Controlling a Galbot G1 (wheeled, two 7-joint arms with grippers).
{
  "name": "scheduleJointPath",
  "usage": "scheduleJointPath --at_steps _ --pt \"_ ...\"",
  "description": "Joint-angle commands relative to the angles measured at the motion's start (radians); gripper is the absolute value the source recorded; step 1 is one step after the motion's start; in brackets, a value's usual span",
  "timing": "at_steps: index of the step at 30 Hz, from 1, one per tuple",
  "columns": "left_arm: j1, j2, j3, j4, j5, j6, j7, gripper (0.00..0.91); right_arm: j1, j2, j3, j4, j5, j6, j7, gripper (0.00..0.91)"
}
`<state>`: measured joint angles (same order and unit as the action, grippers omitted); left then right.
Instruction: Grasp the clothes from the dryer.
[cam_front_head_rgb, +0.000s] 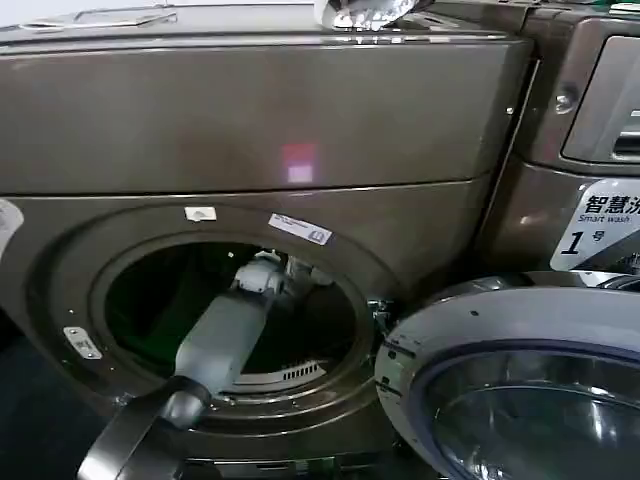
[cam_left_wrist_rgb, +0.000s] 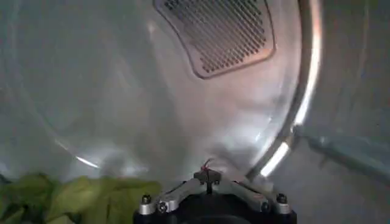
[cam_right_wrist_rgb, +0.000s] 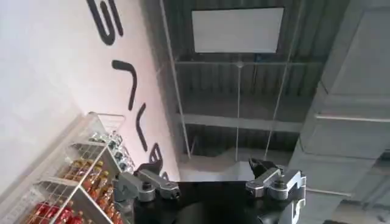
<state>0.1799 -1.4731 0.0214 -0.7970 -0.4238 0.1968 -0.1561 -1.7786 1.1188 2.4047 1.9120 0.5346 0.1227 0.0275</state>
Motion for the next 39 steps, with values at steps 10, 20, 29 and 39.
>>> scheduleJointPath --at_steps 10,20,29,39 --pt "0.015 -0.003 -0.037 -0.079 -0.095 -0.025 -0.140 0.000 0.004 -0.004 0.000 0.005 -0.017 -0.012 0.008 0.907" --pt "0.011 -0.004 -0.029 -0.082 -0.084 -0.029 -0.133 0.000 0.001 -0.006 0.000 -0.008 -0.012 0.009 0.012 0.907" --pt "0.014 0.001 -0.028 -0.091 -0.081 -0.029 -0.128 0.000 0.000 -0.006 0.005 -0.010 -0.012 0.010 0.014 0.907" --pt "0.014 -0.001 -0.026 -0.088 -0.076 -0.033 -0.126 0.000 0.002 -0.005 0.011 -0.006 -0.011 0.017 0.022 0.907"
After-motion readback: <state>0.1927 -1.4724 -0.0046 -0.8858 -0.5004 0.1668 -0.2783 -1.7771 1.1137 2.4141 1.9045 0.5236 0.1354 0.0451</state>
